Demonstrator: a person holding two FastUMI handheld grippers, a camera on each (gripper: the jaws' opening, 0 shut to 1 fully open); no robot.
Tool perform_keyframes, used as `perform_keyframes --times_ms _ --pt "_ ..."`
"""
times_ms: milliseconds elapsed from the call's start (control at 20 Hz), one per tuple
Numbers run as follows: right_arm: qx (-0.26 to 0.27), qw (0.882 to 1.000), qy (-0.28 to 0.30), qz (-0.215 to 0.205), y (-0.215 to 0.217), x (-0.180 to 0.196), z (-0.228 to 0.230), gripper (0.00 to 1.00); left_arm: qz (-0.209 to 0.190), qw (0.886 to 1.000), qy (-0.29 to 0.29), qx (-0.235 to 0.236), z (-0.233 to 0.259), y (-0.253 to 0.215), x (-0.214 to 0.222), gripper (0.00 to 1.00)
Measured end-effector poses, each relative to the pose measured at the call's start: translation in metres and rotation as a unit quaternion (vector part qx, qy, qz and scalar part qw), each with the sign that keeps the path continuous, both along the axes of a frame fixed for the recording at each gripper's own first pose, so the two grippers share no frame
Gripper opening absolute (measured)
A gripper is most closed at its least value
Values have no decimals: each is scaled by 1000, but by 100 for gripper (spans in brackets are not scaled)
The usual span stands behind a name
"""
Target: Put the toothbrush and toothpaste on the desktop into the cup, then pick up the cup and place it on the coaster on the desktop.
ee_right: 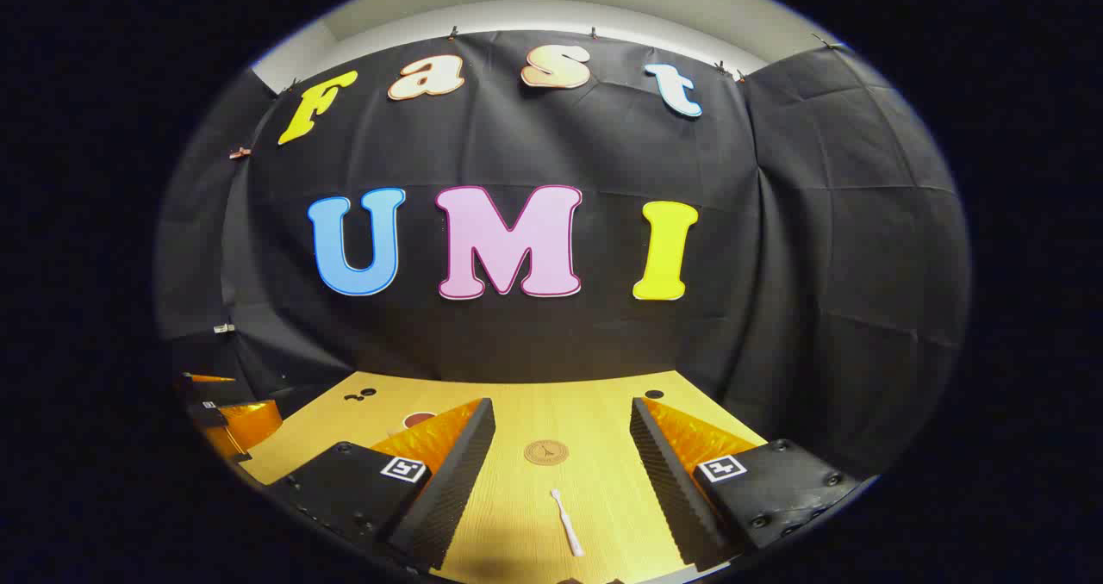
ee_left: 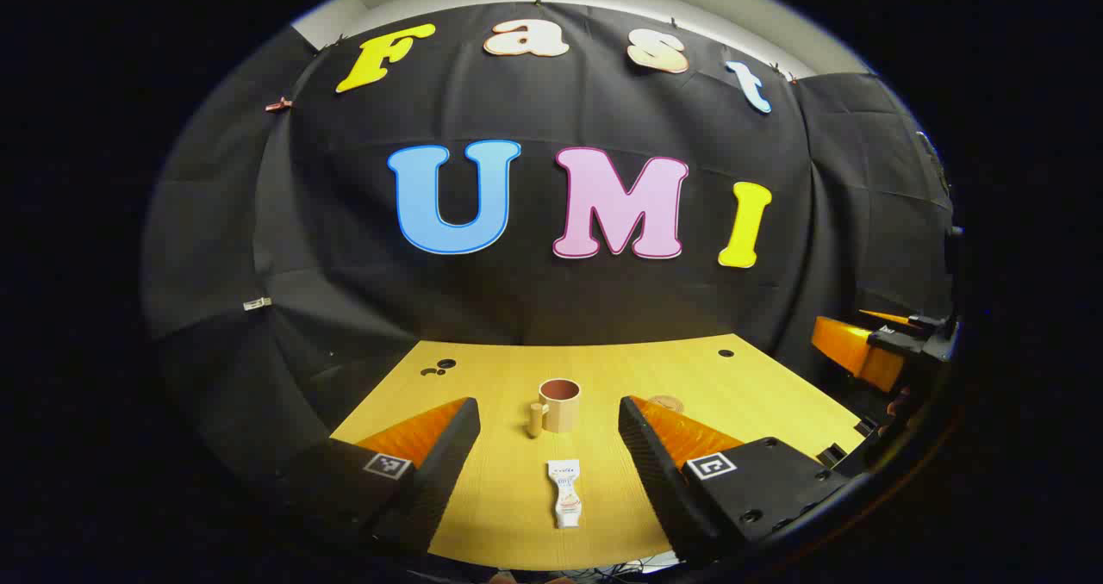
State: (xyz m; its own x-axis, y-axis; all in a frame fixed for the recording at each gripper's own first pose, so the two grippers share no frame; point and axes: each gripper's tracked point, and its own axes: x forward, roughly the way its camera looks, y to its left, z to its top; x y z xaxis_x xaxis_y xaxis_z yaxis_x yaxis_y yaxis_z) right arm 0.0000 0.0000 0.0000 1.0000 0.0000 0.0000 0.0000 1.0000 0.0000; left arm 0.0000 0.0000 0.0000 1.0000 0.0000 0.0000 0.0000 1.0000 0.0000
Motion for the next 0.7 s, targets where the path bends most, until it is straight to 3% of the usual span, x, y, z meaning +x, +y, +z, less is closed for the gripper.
perform_keyframes --times_ms 700 --pt "18 1000 24 1 -12 37 -10 97 -2 999 37 -17 -15 -16 35 100"
